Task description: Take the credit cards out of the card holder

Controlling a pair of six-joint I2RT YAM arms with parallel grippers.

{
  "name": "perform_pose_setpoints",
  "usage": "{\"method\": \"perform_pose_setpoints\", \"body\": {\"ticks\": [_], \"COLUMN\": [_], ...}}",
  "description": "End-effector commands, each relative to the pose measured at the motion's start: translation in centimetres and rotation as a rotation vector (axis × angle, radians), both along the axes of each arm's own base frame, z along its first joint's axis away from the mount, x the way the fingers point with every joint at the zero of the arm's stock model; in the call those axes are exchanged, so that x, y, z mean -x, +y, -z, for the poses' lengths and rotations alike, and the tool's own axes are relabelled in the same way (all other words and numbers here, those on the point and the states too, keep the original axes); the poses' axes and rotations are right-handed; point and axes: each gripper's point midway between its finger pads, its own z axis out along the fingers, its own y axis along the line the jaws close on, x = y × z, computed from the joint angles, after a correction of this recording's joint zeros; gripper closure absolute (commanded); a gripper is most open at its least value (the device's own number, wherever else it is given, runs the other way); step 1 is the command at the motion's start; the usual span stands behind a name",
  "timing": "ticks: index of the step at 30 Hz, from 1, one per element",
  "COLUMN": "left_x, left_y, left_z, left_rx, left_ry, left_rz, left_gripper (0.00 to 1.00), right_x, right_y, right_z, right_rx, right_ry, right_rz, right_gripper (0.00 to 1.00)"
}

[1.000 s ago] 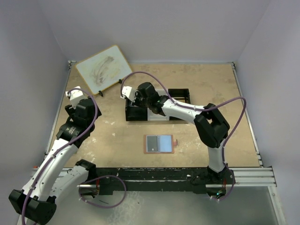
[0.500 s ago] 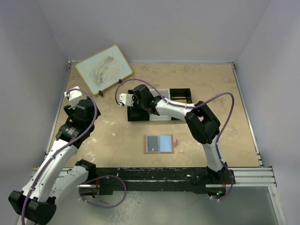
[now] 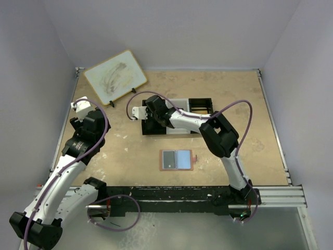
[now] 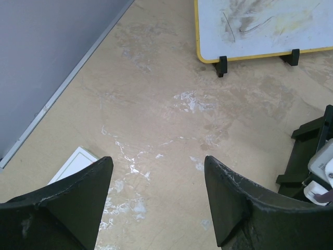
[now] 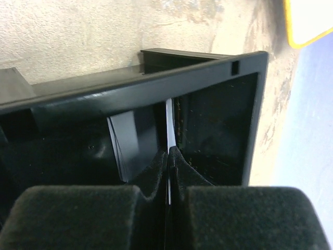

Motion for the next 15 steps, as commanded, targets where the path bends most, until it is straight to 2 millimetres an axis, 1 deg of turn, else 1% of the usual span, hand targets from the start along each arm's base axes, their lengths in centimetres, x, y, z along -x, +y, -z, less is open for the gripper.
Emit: {"method": "perform_pose_setpoints", "body": {"ticks": [1, 5, 7, 10, 11, 12, 15], "left_x": [0.0, 0.0, 0.0, -0.1, -0.1, -0.1, -0.1], "left_y": [0.5, 0.5, 0.4, 0.4, 0.4, 0.4, 0.4], "left_z": [-1.2, -1.2, -1.2, -1.1, -1.1, -1.1, -1.0], "left_rx": [-0.008, -0.007, -0.007, -0.009, -0.008, -0.008, -0.008], "left_ry": [-0.035, -0.034, -0.033, -0.029, -0.03, -0.031, -0.026], "left_rz": [-0.024, -0.021, -0.018, -0.016, -0.018, -0.016, -0.014], "left_gripper": [0.31, 0.31, 0.31, 0.31, 0.31, 0.31, 0.31], "right_x": [-1.6, -1.8, -1.4, -0.6, -0.3, 0.0, 0.8], "right_y": [1.4, 1.2, 1.2, 1.1, 1.2, 1.2, 1.7], "right_z": [-2.5, -2.2, -2.1, -2.3, -2.5, -3.0, -4.5], "right_rx": [-0.018, 0.008, 0.016, 0.005, -0.006, -0.02, -0.073], "right_ry": [-0.082, -0.083, -0.068, -0.032, -0.019, -0.007, 0.025], "right_rz": [-0.021, -0.012, -0.021, -0.03, -0.031, -0.033, -0.045], "right_gripper": [0.96, 0.91, 0.84, 0.77, 0.74, 0.64, 0.61]}}
